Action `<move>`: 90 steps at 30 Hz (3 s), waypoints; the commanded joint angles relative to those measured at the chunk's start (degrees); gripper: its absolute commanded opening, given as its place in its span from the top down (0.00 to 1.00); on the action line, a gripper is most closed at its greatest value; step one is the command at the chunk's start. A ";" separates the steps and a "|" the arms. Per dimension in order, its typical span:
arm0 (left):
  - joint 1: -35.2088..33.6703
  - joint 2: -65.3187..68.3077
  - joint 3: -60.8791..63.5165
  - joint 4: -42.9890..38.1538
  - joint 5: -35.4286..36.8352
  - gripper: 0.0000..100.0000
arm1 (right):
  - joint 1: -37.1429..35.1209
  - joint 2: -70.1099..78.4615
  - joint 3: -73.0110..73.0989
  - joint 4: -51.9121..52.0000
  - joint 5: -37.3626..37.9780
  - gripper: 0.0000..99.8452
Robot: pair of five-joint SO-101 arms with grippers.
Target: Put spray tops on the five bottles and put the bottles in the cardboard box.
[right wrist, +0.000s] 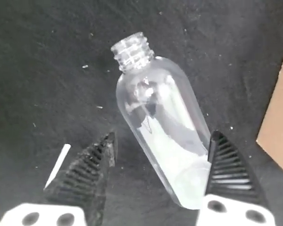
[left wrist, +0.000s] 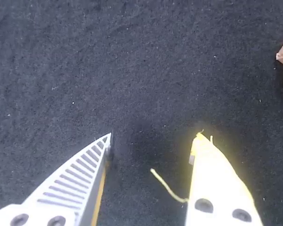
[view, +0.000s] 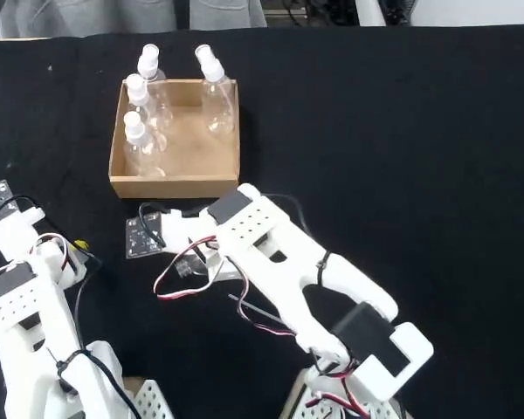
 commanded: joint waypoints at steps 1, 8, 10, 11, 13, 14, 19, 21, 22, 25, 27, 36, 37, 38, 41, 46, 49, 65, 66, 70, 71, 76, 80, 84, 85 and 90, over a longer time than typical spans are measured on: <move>-0.40 -1.32 -3.21 -0.79 0.62 0.75 | 2.11 0.04 -0.04 -0.88 -2.11 0.73; -0.48 -1.41 -3.21 -0.79 0.62 0.75 | 1.76 0.22 -0.31 -1.05 -3.60 0.73; -0.48 -1.58 -3.21 -0.79 0.62 0.75 | 1.76 0.22 -0.13 -1.93 -3.60 0.73; -1.01 -1.58 -3.21 -0.79 0.62 0.75 | 1.67 0.22 -0.04 -2.37 -3.43 0.73; -1.98 -1.58 -3.30 -0.79 0.62 0.75 | 1.67 0.22 -0.04 -3.25 -3.34 0.73; -2.15 -1.58 -3.30 -0.79 0.62 0.75 | 1.67 0.22 -0.13 -3.34 -3.25 0.73; -2.15 -1.58 -3.30 -0.79 0.62 0.75 | -0.88 0.22 -0.13 -3.34 -1.41 0.73; -2.15 -1.58 -3.30 -0.79 0.62 0.75 | -2.02 0.31 -0.13 -3.34 -0.88 0.73; -2.15 -1.58 -3.30 -0.79 0.62 0.75 | -2.37 0.31 -0.22 -3.34 -0.79 0.73; -2.15 -1.58 -3.30 -0.79 0.62 0.75 | -2.64 0.31 -0.22 -3.87 -0.18 0.73; -2.07 -1.58 -3.30 -0.79 0.62 0.75 | -2.64 0.40 -0.04 -5.19 0.44 0.73; -1.98 -1.58 -3.30 -0.79 0.62 0.75 | -5.36 5.67 -0.40 -7.82 0.35 0.73; -1.98 -1.58 -3.30 -0.79 0.62 0.75 | -5.36 5.93 -0.57 -7.82 0.35 0.73; -1.98 -1.58 -3.30 -0.79 0.62 0.75 | -5.36 6.11 -0.92 -7.74 0.18 0.73; -1.98 -1.58 -3.30 -0.79 0.62 0.75 | -5.10 6.02 -1.27 -7.74 0.09 0.73; -2.07 -1.58 -3.30 -0.79 0.62 0.75 | -5.01 6.46 -1.27 -7.82 0.00 0.73; -2.07 -1.58 -3.30 -0.79 0.62 0.75 | -5.01 6.46 -1.19 -7.82 0.00 0.80; -2.15 -1.58 -3.30 -0.79 0.62 0.75 | -2.02 5.93 -1.27 -7.38 -4.57 0.88; -2.15 -1.58 -3.30 -0.79 0.62 0.75 | -1.49 5.93 -1.27 -7.30 -4.84 0.88; -2.15 -1.58 -3.30 -0.79 0.62 0.75 | -0.44 5.93 -1.80 -7.21 -8.00 0.88; -2.15 -1.58 -3.30 -0.79 0.62 0.75 | -0.44 5.93 -2.15 -6.68 -8.79 0.88; -2.15 -1.58 -3.30 -0.79 0.62 0.75 | -0.35 5.93 -5.93 -0.62 -11.34 0.88; -2.15 -1.58 -3.30 -0.79 0.62 0.75 | -0.35 5.85 -8.13 3.87 -12.48 0.88; -2.15 -1.58 -3.30 -0.79 0.62 0.75 | -0.35 4.62 -9.98 7.82 -12.48 0.88; -2.15 -1.58 -3.30 -0.79 0.62 0.75 | -0.35 3.47 -9.89 8.44 -12.48 0.88; -2.15 -1.58 -3.30 -0.79 0.62 0.75 | -0.26 -4.35 -7.52 9.93 -14.51 0.88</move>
